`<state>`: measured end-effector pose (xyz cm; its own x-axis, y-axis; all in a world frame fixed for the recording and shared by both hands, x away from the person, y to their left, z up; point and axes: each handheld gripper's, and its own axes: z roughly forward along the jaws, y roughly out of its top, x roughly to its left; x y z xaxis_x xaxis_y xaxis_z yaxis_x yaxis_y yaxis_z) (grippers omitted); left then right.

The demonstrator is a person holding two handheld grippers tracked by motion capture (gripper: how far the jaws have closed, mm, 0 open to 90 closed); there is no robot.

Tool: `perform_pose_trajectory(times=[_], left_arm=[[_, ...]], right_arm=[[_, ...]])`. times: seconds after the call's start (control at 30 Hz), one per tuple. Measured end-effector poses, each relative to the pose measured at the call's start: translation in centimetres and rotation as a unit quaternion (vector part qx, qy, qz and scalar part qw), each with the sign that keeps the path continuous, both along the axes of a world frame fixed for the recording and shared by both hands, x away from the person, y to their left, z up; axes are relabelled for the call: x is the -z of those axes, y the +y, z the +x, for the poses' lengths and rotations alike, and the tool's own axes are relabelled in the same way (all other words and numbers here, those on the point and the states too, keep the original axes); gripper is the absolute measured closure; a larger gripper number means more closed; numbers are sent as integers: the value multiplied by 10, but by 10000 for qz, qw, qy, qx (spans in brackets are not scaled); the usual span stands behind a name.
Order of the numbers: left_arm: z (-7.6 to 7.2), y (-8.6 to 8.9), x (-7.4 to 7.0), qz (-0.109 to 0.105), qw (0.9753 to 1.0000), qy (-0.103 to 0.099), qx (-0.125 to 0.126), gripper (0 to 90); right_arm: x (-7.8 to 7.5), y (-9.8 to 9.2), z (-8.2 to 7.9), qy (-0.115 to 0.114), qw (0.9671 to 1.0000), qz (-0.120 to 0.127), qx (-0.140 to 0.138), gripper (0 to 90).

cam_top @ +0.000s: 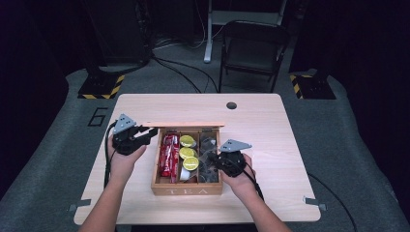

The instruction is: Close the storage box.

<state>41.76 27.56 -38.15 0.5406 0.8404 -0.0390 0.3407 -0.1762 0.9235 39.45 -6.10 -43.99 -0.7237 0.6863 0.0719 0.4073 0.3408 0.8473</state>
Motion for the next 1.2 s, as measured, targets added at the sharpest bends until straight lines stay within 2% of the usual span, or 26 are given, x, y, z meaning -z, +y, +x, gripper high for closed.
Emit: perform_pose_trajectory(times=[0.03,0.07,0.17,0.3,0.37,0.47,0.57,0.67,0.77,0.83,1.03,1.2], left_arm=[[0,0,0,2,10000,0,1,601],[0,0,0,2,10000,1,1,601],[0,0,0,2,10000,1,2,601],[0,0,0,-1,10000,3,6,601],[0,0,0,-1,10000,3,6,601],[0,0,0,-1,10000,3,6,600],[0,0,0,0,10000,2,7,601],[0,0,0,2,10000,1,8,601],[0,0,0,11,10000,-1,12,601],[0,0,0,20,10000,11,21,601],[-1,0,0,25,10000,12,26,601],[0,0,0,20,10000,-3,7,600]], right_arm=[[2,-1,1,17,10000,-25,-15,900],[4,-1,1,128,9999,-44,14,900],[9,-1,4,262,9996,-51,41,795],[13,0,6,352,9994,-10,30,669],[15,2,7,373,9993,-66,4,619],[20,5,7,360,9992,-175,33,592],[24,8,7,382,9989,-280,74,597],[26,9,8,334,9988,-343,68,673],[25,8,8,381,9987,-325,19,764],[24,7,8,393,9987,-320,-36,790],[19,6,5,377,9991,-207,-57,803],[8,1,3,246,9997,-11,-36,804]])
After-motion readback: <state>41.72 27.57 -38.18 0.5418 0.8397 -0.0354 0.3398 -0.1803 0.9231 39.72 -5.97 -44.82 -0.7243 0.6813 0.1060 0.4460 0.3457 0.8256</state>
